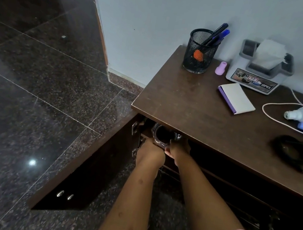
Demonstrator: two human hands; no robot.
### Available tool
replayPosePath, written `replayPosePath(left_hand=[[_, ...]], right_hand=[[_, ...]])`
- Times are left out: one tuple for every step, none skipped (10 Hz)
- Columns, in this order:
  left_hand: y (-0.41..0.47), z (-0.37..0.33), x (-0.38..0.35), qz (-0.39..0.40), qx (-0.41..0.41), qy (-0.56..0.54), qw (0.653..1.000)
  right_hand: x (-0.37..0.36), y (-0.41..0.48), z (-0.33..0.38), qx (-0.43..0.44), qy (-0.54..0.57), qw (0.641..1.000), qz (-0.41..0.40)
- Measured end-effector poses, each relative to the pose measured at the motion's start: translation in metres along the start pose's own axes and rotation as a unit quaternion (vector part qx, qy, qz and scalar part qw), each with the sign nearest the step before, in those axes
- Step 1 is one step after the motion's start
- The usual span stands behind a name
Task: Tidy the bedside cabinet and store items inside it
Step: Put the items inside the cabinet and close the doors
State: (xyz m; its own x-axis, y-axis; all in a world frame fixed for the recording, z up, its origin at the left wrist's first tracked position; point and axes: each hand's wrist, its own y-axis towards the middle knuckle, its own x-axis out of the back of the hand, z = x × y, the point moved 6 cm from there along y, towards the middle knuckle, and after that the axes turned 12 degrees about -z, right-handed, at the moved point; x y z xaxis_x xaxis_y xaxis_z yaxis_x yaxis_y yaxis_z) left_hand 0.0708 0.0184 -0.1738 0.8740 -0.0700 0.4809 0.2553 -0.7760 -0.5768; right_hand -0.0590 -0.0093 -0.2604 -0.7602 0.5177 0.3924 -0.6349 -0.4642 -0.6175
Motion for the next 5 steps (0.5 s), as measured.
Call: replayPosePath(left_hand=[[0.002,0.001,0.003,-0.015,0.007,-0.02,1.0],[0.0,-0.003,0.006,-0.015,-0.002,-0.002,1.0],[-0.003,-0.007,0.004,-0.008,-0.017,0.016,1.0],[-0.008,-0.01,0.007,-0.003,-0.015,0.017,1.0],[-0.018,-0.014,0.012,0.0,-0.021,0.023,1.0]], right_hand=[[-0.008,0.006,0.0,0.022,-0.005,0.999,0.044],[-0.014,0.001,-0.002,-0.014,-0.012,0.996,0.082],[-0.014,0.002,-0.006,0.009,-0.048,0.996,0.074],[-0.007,0.0,-0.006,0.06,-0.105,0.992,0.046],[0.001,-0.008,0.0,0.166,-0.241,0.954,0.06]])
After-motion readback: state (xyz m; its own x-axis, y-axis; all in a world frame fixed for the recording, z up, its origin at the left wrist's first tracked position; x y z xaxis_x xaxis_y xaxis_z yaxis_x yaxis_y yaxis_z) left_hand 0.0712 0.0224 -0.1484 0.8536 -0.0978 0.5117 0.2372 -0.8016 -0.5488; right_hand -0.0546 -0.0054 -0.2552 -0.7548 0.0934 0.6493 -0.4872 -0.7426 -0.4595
